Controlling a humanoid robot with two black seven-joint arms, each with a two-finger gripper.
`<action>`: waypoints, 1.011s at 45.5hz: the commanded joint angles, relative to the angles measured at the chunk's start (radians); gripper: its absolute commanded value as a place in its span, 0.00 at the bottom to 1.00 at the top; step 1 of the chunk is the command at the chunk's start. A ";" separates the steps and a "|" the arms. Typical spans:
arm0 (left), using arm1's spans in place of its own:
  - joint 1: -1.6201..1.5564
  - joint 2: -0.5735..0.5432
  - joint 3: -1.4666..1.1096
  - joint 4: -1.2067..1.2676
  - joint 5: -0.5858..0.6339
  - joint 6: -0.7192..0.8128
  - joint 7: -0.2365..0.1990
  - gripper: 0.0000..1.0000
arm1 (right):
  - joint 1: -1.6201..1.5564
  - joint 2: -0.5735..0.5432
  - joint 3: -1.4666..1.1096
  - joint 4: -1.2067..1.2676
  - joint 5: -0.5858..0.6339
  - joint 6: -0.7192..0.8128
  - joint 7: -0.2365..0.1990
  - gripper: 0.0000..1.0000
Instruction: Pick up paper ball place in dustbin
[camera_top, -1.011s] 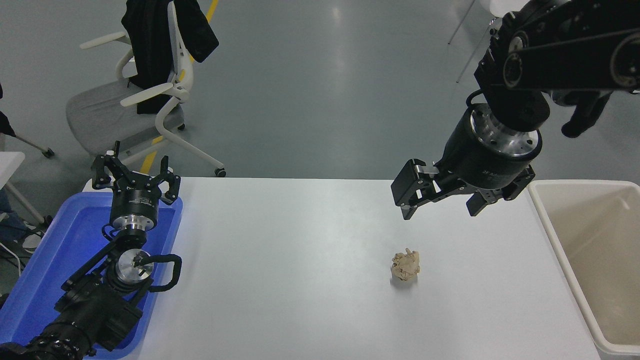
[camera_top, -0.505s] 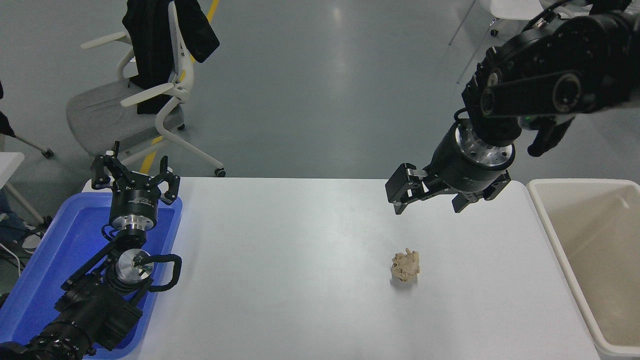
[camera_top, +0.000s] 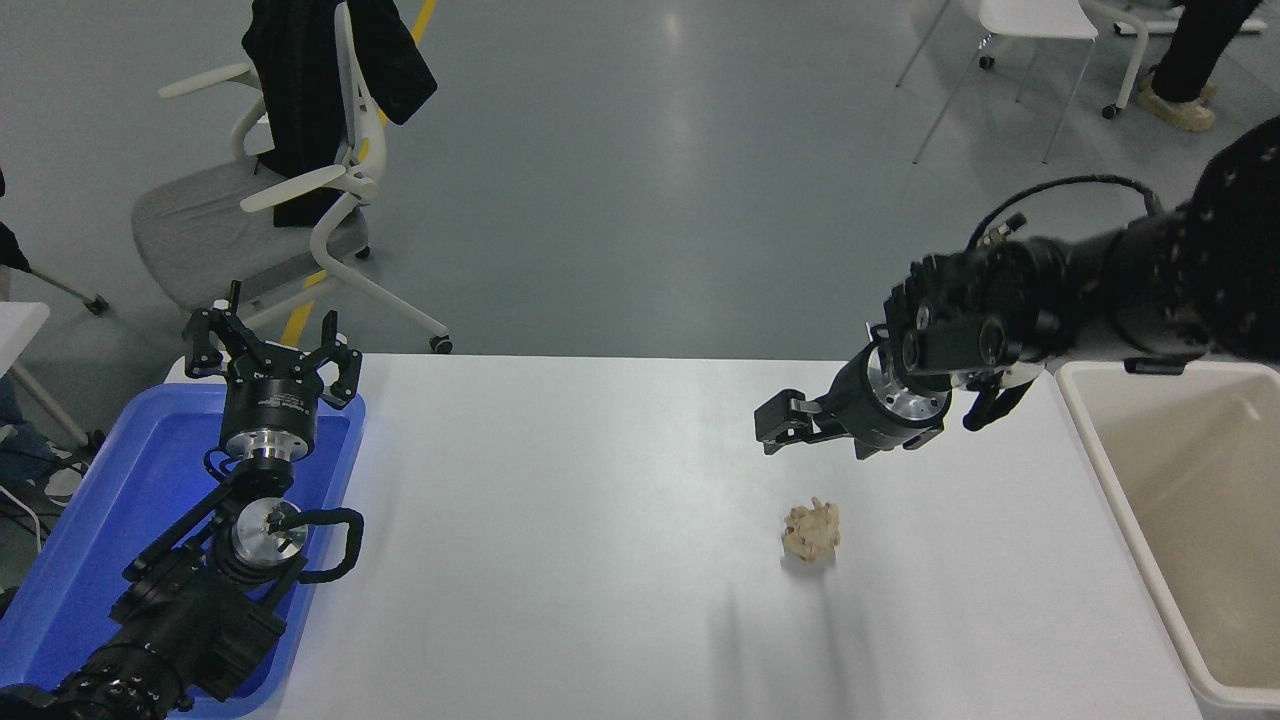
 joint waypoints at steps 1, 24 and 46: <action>-0.001 0.000 0.000 0.000 0.000 0.000 0.000 0.99 | -0.180 0.000 0.027 -0.117 -0.067 -0.050 0.002 1.00; -0.001 0.000 0.000 0.000 0.000 0.000 0.000 0.99 | -0.395 0.000 0.074 -0.309 -0.268 -0.085 -0.001 1.00; -0.001 0.000 0.000 0.001 0.000 0.000 0.000 0.99 | -0.442 0.000 0.091 -0.352 -0.271 -0.105 -0.002 0.99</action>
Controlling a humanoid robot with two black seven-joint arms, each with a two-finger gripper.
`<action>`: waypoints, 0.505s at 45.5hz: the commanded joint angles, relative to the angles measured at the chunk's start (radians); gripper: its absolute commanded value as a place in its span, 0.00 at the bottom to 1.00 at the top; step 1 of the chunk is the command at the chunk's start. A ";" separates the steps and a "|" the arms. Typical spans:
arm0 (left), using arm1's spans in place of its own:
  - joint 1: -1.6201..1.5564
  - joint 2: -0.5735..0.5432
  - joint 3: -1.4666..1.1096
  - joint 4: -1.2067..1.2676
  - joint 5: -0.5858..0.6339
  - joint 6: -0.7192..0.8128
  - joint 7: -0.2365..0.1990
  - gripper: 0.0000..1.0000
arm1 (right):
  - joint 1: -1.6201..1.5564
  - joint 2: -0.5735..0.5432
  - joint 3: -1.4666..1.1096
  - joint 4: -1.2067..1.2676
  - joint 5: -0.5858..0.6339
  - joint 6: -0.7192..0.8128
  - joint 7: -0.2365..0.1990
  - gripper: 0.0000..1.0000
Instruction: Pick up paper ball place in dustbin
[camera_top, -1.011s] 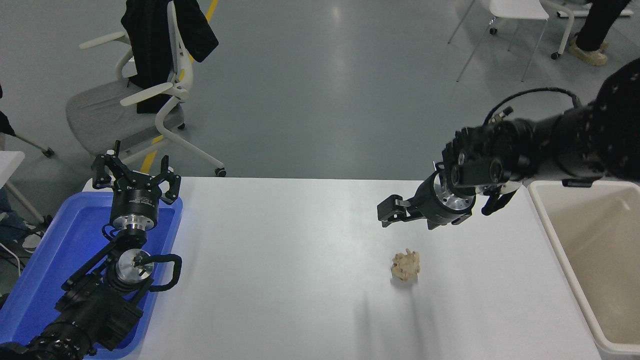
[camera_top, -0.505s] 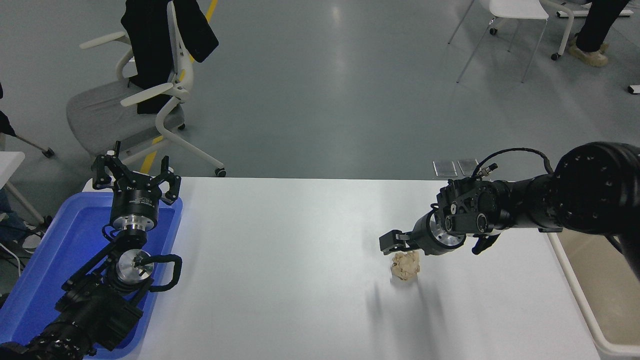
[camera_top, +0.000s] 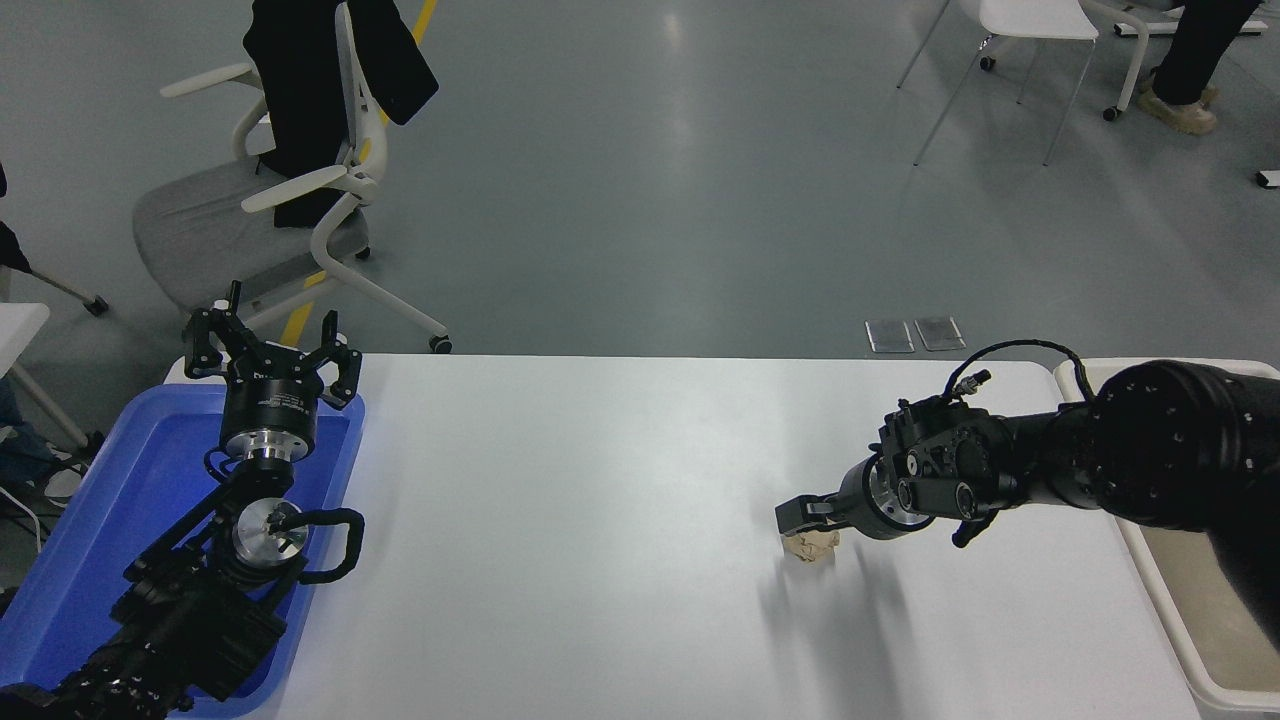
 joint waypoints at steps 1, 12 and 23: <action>0.000 0.000 0.000 0.000 0.000 0.000 0.000 0.99 | -0.027 0.000 0.012 -0.022 -0.008 -0.009 0.000 0.99; 0.000 0.000 0.000 0.000 0.000 0.000 0.000 0.99 | -0.039 0.000 0.025 -0.031 -0.004 -0.009 0.001 0.84; 0.000 0.000 0.000 0.001 0.000 0.000 0.000 0.99 | -0.042 0.000 0.039 -0.032 0.002 -0.010 0.010 0.12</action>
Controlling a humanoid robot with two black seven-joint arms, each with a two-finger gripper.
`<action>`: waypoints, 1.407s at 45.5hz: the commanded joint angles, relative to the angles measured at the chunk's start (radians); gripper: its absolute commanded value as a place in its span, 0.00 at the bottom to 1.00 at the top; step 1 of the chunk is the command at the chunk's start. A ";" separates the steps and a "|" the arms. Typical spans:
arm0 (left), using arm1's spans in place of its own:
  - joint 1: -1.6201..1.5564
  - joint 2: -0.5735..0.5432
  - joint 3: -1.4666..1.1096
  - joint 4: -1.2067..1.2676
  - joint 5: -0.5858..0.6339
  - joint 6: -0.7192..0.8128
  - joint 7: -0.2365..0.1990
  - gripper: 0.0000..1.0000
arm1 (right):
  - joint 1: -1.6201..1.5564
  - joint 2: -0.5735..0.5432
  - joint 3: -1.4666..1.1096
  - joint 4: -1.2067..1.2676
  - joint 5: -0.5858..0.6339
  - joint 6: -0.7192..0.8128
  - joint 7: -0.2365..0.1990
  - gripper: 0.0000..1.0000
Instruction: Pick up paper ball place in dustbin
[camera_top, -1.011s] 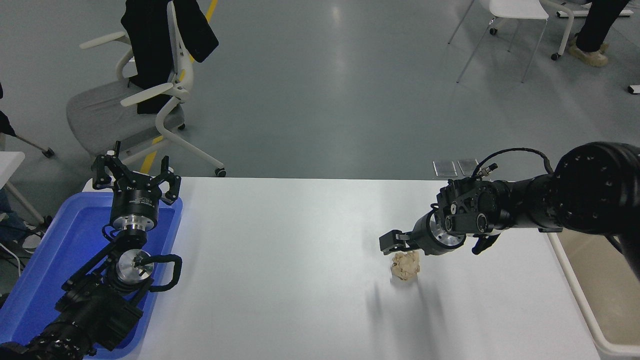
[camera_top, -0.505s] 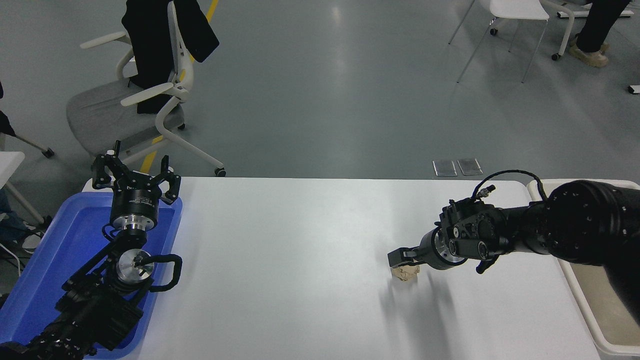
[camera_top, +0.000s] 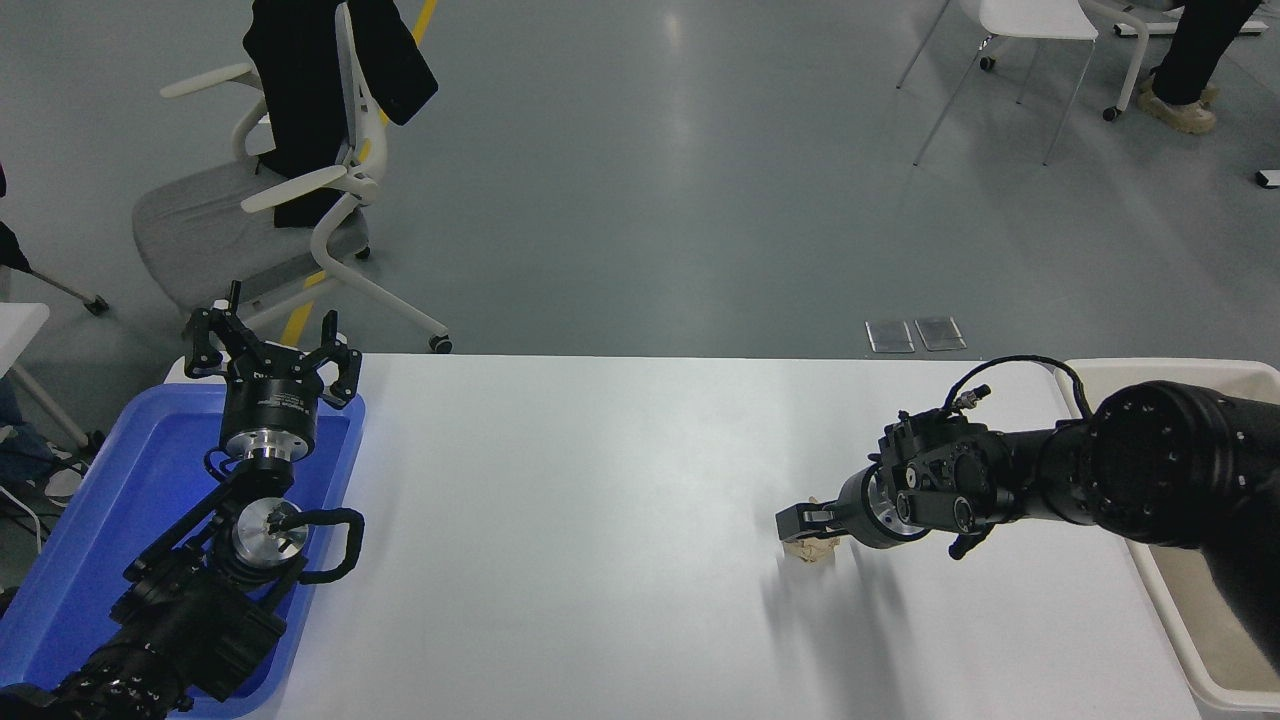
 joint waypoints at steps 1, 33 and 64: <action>0.000 0.001 0.000 0.000 0.000 0.000 0.000 0.99 | -0.004 0.000 0.010 -0.003 -0.001 -0.002 0.011 0.03; 0.002 0.000 0.000 0.000 0.000 0.000 0.000 0.99 | 0.949 -0.239 -0.196 0.747 -0.048 0.185 0.048 0.00; 0.002 0.000 0.000 0.000 0.000 0.000 0.000 0.99 | 1.277 -0.242 -0.246 0.779 -0.114 0.415 0.030 0.00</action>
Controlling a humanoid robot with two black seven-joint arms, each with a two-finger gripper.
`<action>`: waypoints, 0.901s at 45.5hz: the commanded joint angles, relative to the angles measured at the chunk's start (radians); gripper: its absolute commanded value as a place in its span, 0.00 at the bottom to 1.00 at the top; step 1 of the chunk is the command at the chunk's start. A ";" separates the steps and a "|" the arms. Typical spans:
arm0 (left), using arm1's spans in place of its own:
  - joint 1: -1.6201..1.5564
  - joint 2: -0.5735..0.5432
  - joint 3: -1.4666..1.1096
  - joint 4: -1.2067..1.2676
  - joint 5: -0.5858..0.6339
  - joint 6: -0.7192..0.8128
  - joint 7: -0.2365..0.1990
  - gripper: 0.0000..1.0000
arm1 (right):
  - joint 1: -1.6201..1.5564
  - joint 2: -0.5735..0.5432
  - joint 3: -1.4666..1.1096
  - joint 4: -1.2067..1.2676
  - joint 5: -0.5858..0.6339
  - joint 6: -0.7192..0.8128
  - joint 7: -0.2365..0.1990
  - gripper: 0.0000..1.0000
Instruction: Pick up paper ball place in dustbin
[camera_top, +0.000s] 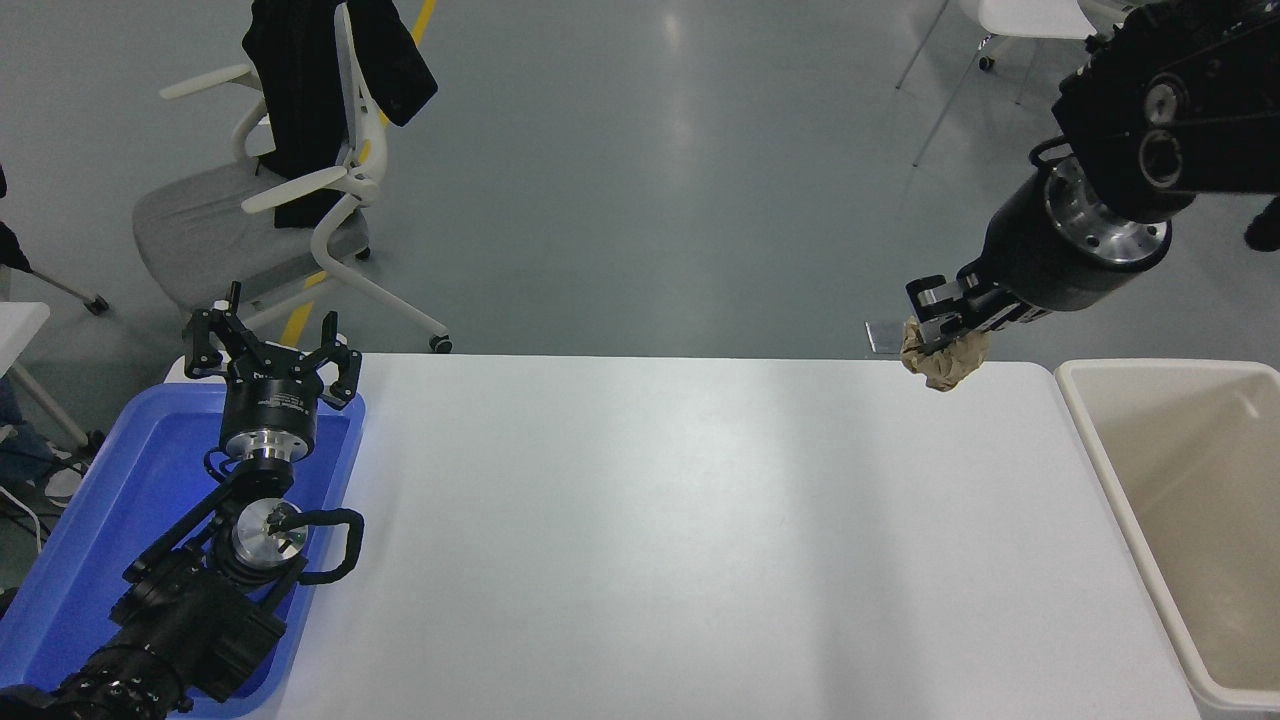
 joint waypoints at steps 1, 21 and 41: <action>0.000 0.000 0.000 0.000 0.000 0.000 0.000 0.99 | 0.036 -0.014 -0.039 0.005 -0.060 0.024 -0.006 0.00; 0.000 0.000 0.000 0.001 0.000 0.000 0.000 0.99 | -0.179 -0.451 -0.149 -0.207 -0.366 0.013 -0.003 0.00; -0.001 0.000 0.000 0.000 0.000 0.000 0.000 0.99 | -1.009 -0.729 0.410 -0.784 -0.498 -0.077 0.012 0.00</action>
